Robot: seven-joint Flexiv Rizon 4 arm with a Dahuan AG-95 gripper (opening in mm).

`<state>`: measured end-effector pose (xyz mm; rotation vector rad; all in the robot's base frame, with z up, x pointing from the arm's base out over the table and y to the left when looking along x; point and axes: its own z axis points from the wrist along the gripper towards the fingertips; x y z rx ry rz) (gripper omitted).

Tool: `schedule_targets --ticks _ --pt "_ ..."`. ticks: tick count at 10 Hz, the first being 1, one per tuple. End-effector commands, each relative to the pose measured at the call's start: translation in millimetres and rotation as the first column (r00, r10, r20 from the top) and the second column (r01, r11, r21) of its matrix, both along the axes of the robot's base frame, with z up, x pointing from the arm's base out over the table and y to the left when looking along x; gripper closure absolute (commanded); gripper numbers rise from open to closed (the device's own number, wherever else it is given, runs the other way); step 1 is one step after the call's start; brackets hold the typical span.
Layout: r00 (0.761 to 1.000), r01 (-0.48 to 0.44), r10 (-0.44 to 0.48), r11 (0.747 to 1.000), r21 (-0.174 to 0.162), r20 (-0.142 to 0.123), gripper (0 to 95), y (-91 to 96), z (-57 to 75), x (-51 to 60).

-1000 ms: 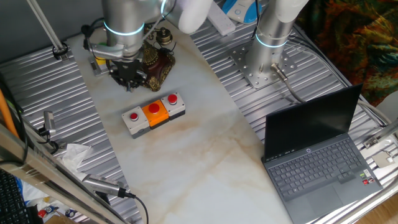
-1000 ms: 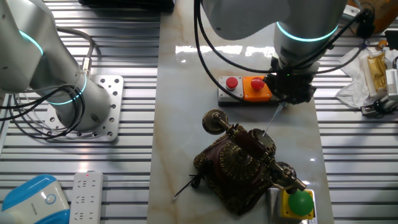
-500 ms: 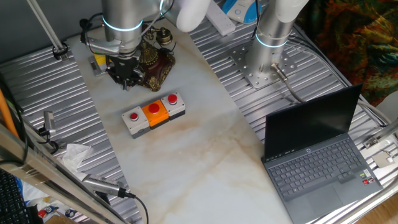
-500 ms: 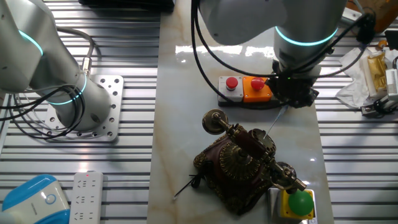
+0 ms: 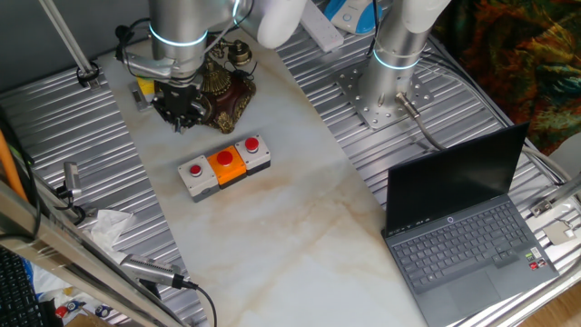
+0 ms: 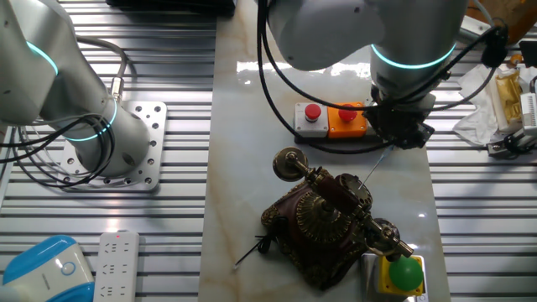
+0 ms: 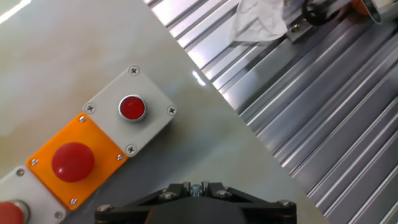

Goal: Dial a number on an old rotary phone

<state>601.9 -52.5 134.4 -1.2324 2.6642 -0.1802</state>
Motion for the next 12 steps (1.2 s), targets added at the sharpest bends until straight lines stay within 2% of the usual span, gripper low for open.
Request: schedule_targets --ticks 1,4,12 --pt "1.000 0.012 -0.013 1.000 0.019 0.012 95.0 -0.2 1.1 -0.3" --pt "0.999 0.024 -0.025 0.999 0.043 0.023 95.0 -3.7 2.8 -0.9" --pt "0.999 0.031 -0.033 0.998 0.064 0.033 95.0 -9.2 6.8 -1.8"
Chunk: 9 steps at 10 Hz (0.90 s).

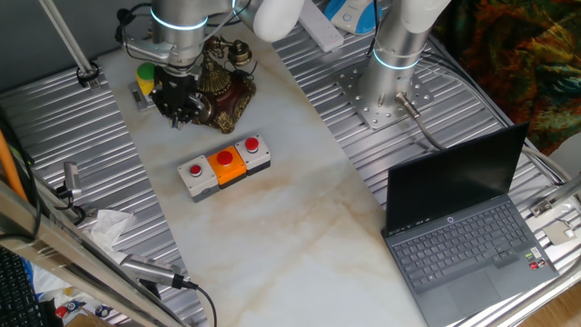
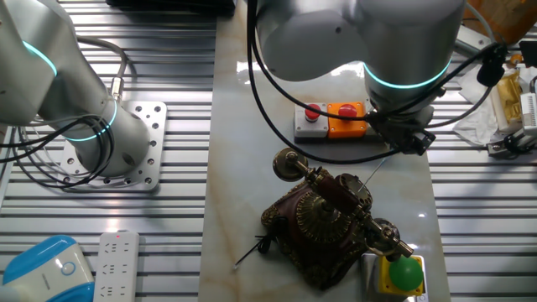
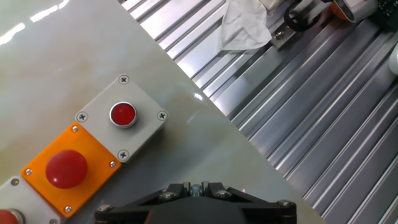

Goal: Dial a number on an old rotary phone

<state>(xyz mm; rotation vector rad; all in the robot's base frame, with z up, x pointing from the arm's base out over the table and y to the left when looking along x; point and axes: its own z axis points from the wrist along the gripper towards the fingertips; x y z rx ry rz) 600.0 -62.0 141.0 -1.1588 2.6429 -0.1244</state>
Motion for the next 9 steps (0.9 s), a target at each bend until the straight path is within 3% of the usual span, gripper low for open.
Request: schedule_targets --ticks 1,5,9 --pt "1.000 -0.002 0.002 1.000 0.005 0.001 95.0 0.6 0.6 0.9" --pt "1.000 -0.001 0.001 1.000 0.004 0.000 95.0 2.5 1.2 3.5" --pt "1.000 0.007 -0.007 1.000 0.017 0.024 95.0 3.0 1.4 4.4"
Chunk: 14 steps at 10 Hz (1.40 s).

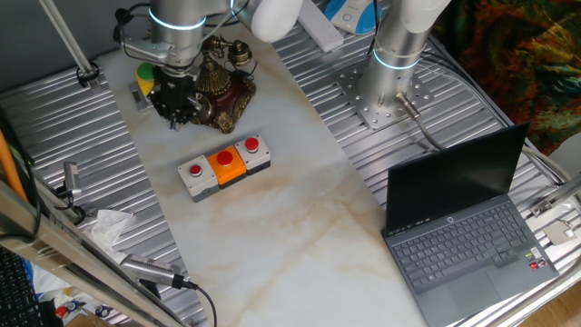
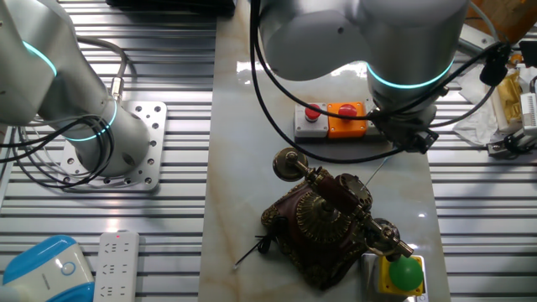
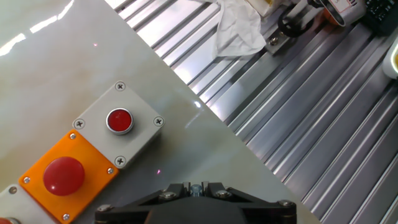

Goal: Dial a number on an old rotary phone

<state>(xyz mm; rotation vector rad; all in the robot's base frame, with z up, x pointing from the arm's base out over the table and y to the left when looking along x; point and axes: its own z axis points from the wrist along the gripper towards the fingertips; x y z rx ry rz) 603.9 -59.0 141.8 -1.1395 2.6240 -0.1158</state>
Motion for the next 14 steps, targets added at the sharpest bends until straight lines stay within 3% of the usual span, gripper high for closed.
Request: schedule_targets --ticks 1,7,14 --pt "1.000 0.001 -0.001 1.000 0.002 0.002 95.0 -0.4 0.8 0.3" --pt "1.000 0.005 -0.005 1.000 0.006 0.006 95.0 -5.0 2.7 -0.9" --pt "0.999 0.038 -0.041 0.997 0.060 0.035 95.0 -5.3 5.0 -1.1"
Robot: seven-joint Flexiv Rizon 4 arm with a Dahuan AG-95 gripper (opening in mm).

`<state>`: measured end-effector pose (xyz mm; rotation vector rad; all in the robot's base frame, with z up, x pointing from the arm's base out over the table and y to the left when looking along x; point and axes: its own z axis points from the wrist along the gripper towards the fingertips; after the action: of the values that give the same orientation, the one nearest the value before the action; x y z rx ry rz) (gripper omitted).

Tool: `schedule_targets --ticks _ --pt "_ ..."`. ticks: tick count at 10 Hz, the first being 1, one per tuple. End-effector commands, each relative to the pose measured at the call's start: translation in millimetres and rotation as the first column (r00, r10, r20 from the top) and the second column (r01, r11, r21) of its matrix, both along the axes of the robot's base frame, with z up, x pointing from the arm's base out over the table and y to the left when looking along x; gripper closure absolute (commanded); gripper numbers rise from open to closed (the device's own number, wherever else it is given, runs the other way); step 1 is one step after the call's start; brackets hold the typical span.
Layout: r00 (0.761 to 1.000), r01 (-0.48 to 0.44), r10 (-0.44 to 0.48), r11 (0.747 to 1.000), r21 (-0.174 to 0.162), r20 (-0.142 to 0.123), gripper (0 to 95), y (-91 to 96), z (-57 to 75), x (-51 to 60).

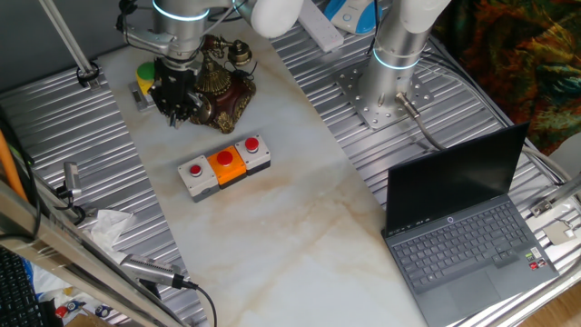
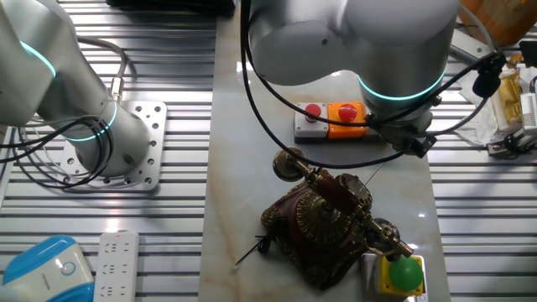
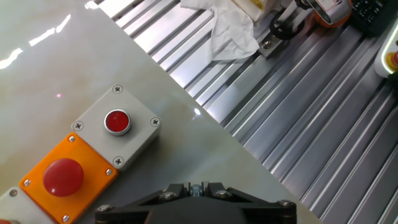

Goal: Dial a number on an old rotary phone

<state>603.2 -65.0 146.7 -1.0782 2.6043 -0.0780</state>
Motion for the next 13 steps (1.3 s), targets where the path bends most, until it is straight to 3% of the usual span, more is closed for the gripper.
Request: schedule_targets --ticks 1,13 --pt "1.000 0.017 -0.017 1.000 0.021 0.009 95.0 0.6 0.2 -0.5" --pt "0.999 0.036 -0.036 0.999 0.034 0.015 95.0 -6.5 3.4 -3.5"
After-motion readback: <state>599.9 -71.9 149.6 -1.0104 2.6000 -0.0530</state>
